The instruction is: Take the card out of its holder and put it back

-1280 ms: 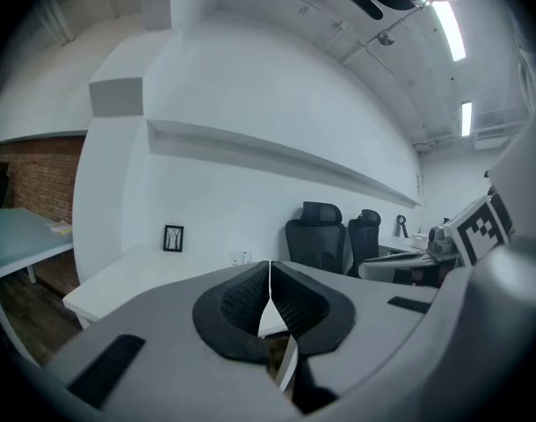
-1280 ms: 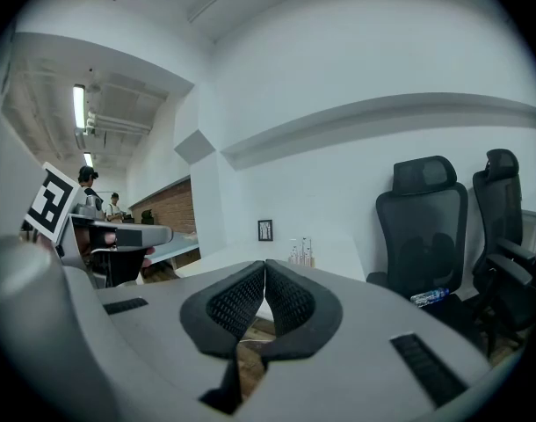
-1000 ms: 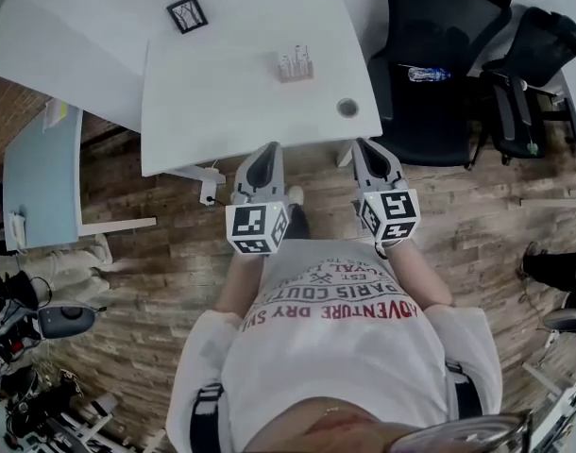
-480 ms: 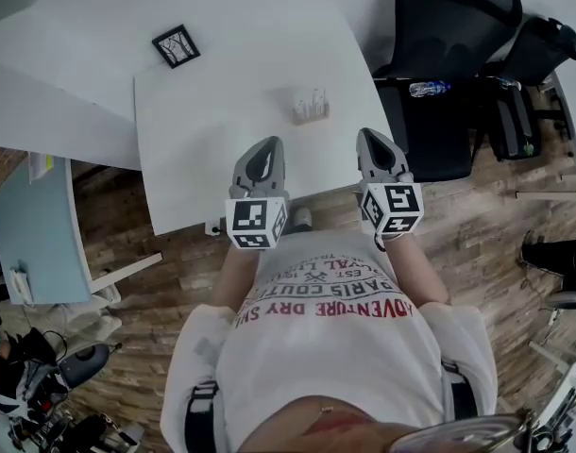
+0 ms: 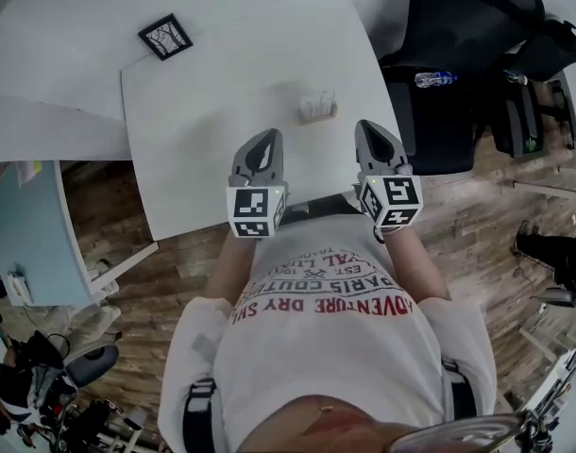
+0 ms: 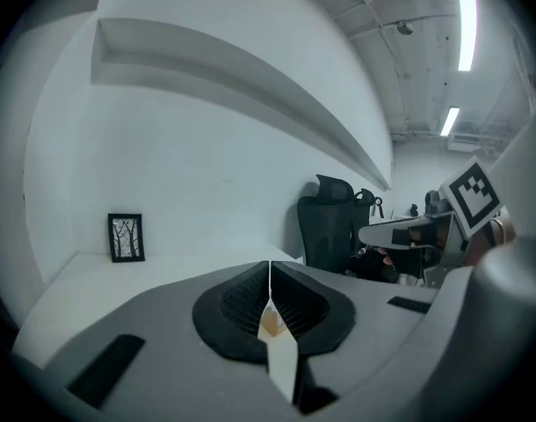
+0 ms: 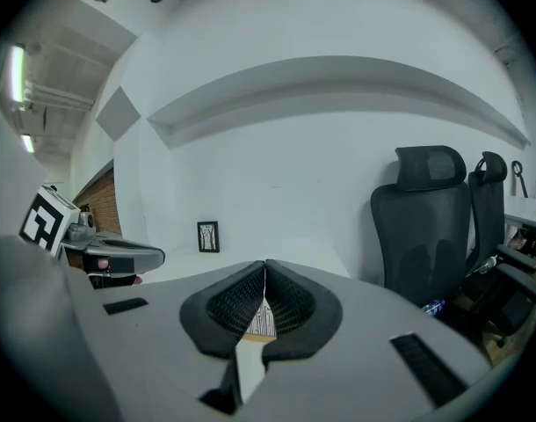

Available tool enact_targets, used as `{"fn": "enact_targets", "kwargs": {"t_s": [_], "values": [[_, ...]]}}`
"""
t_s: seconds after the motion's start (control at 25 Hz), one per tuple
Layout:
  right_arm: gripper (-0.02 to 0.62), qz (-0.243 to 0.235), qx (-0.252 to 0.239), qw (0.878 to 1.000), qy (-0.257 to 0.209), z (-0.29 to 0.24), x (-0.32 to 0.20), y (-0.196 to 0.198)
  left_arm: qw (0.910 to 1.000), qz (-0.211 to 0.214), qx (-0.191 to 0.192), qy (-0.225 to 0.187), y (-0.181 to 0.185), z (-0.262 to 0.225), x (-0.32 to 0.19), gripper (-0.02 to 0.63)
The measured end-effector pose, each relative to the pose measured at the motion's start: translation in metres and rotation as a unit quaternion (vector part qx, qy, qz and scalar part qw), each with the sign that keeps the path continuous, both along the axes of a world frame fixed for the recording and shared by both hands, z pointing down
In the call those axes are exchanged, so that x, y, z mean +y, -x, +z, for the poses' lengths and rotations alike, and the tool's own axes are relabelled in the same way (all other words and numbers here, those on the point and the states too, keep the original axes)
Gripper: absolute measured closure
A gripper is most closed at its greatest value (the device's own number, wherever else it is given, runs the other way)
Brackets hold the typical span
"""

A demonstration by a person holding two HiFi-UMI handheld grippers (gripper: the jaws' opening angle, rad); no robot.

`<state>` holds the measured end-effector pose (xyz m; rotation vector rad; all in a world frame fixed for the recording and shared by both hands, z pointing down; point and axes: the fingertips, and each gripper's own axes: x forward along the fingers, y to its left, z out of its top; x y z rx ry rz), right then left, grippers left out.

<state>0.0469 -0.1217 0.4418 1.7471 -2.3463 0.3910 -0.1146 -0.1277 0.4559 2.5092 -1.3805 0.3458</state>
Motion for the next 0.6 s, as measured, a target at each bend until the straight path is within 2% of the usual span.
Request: {"fn": "enact_targets", "kwargs": {"t_s": [0.12,0.32,0.6], "values": [[0.569,-0.01,-0.001,1.0,0.016,0.011,-0.015,-0.001,0.9998,-0.008,-0.01,0.014,-0.001,0.012,-0.013,0.578],[0.569,-0.028,0.0,0.999,0.04,0.031,-0.046,-0.004,0.9996,-0.008,0.001,0.026,-0.009,0.028,-0.04,0.578],[0.57,-0.046,0.002,0.996,0.073,0.058,-0.072,-0.011,0.9957,0.049,0.005,0.079,-0.027,0.07,-0.064,0.577]]}}
